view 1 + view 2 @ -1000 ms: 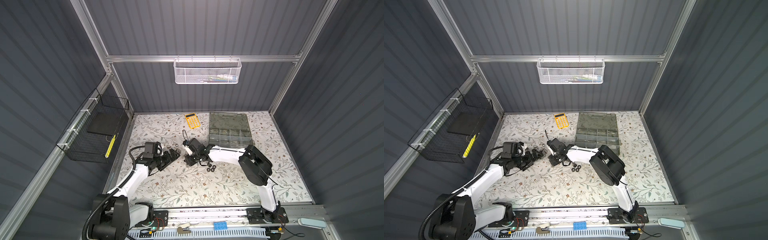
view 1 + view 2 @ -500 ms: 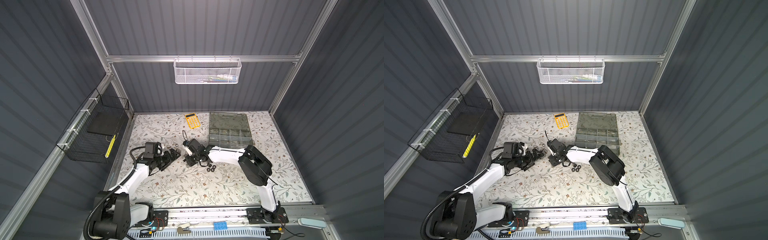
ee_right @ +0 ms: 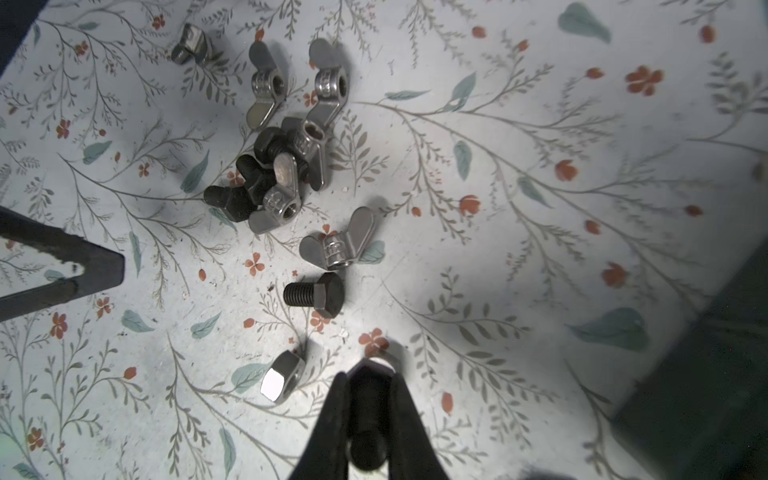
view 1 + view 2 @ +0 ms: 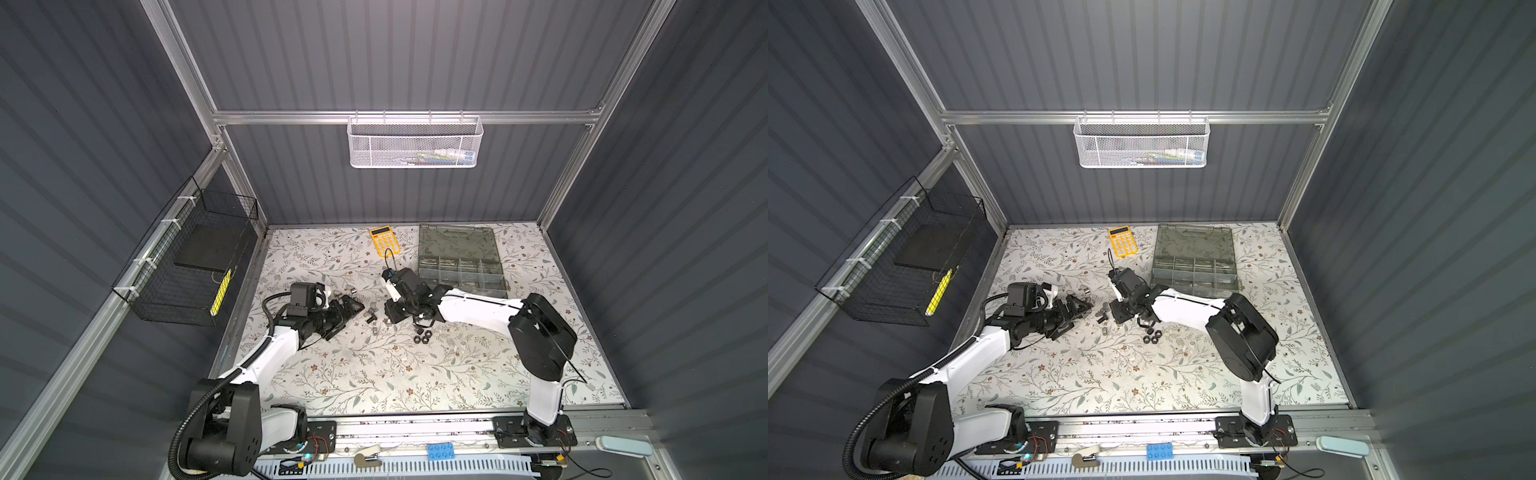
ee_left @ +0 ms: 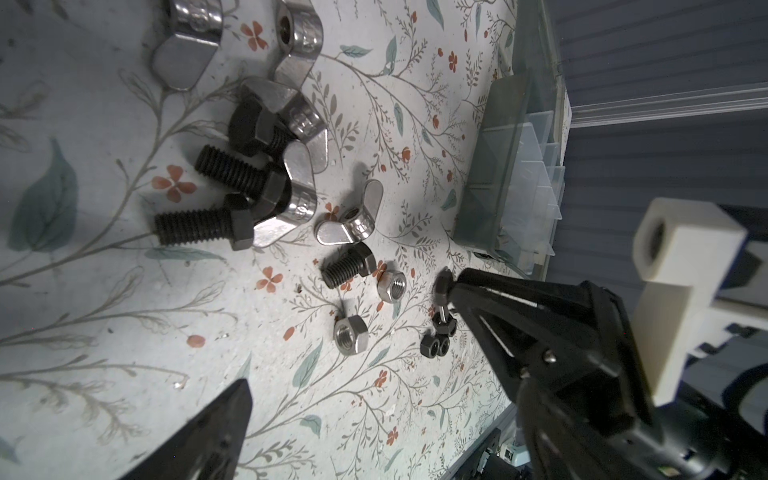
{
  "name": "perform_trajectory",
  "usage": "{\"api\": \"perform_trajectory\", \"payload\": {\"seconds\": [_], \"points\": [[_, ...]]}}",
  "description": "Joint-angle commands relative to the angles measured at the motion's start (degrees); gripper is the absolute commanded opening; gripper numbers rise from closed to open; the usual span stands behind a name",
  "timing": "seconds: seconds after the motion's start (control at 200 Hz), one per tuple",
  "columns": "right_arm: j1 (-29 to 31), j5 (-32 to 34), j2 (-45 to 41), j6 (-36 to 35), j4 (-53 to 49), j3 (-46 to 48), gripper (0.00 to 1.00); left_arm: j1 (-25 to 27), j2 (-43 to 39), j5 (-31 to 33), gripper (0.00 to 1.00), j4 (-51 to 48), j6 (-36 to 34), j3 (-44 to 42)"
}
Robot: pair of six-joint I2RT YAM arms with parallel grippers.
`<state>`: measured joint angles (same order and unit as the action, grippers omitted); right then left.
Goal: Sort the screws and nuts into containers
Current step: 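Lift the black bolt and carry it over the box with the right gripper, then lower the black bolt into the compartment nearest the robot and open the right gripper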
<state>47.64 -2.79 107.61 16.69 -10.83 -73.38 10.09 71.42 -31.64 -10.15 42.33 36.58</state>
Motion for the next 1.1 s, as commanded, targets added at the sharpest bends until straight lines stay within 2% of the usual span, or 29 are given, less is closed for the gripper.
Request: {"api": "perform_trajectory", "payload": {"seconds": [0.0,0.2,0.575,0.76,0.921,1.096], "points": [[-2.41,0.93,-5.98,1.56,0.69,2.59,0.11,2.99,2.24,-0.88,1.00,0.61,-0.22,4.71],[-8.95,1.05,-14.52,4.19,-0.12,7.79,0.10,11.99,8.43,3.12,1.00,1.66,-0.52,12.94],[-25.63,1.59,-25.62,9.15,-0.31,20.36,0.11,19.17,21.88,2.45,1.00,0.85,-0.09,31.31],[-33.46,-0.65,-26.79,12.10,2.92,26.10,0.11,23.20,28.92,2.86,1.00,2.39,-2.10,37.59],[-35.72,-1.75,-24.39,13.14,3.95,26.46,0.12,24.62,33.10,1.53,1.00,3.85,-4.04,40.74],[-37.12,-3.24,-22.10,14.09,5.52,26.80,0.12,24.72,32.22,0.34,1.00,5.57,-7.25,38.13]]}}
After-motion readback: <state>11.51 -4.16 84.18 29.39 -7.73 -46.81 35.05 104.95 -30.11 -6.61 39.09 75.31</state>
